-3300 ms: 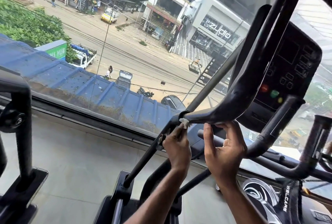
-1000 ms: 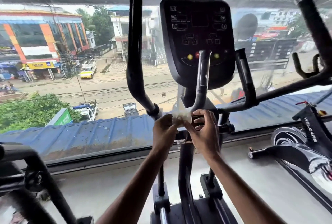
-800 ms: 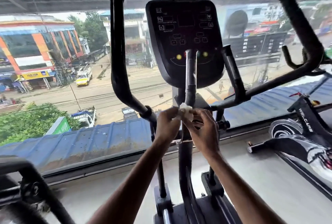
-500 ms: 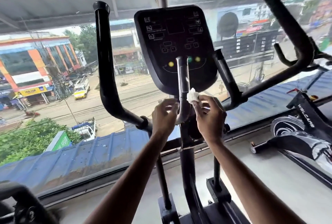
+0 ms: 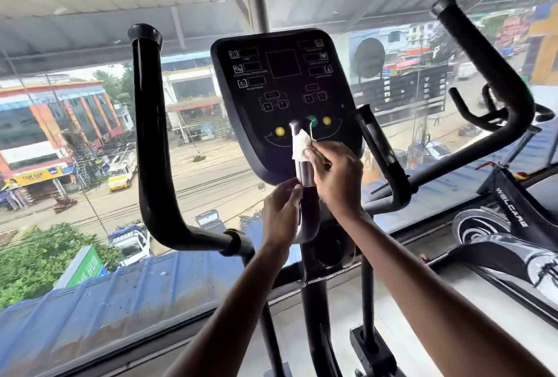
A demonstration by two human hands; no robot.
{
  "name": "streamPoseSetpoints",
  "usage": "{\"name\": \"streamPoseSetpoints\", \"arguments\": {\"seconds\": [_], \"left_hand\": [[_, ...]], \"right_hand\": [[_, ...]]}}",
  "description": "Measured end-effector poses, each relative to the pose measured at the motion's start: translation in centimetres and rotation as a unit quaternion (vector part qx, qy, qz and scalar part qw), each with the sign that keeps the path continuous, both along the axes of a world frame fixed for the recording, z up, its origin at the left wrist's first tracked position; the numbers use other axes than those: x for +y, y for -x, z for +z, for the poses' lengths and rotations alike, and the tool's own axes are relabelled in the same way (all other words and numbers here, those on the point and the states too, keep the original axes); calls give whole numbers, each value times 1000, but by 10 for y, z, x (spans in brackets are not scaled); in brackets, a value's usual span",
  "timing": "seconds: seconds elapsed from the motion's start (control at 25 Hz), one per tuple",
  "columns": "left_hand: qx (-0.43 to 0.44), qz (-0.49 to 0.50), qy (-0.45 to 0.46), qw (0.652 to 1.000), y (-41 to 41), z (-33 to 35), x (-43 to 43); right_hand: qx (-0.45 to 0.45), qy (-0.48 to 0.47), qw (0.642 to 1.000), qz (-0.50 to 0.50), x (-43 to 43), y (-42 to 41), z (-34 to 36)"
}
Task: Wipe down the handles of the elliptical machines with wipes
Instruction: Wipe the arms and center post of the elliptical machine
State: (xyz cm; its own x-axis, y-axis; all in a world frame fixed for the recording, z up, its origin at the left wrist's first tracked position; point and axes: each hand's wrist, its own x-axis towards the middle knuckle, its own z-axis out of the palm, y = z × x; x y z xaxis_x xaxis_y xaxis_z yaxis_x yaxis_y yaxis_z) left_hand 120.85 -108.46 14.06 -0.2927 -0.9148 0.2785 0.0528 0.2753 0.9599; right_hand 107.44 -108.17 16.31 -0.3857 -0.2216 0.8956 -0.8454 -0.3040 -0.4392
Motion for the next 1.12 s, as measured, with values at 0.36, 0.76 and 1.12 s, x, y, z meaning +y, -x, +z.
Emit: {"name": "streamPoseSetpoints", "arguments": {"seconds": [0.36,0.76,1.12], "left_hand": [[34,-21,6,999,4,-9,-16],[62,-43,25,997,5,-15,-14],[73,-58,-22,995,-2,-17,-10]], "right_hand": [[73,3,997,20,4,6,-6],[73,14,996,-43,-21,-2,32],[327,-114,938,-13,-15,24,69]]}}
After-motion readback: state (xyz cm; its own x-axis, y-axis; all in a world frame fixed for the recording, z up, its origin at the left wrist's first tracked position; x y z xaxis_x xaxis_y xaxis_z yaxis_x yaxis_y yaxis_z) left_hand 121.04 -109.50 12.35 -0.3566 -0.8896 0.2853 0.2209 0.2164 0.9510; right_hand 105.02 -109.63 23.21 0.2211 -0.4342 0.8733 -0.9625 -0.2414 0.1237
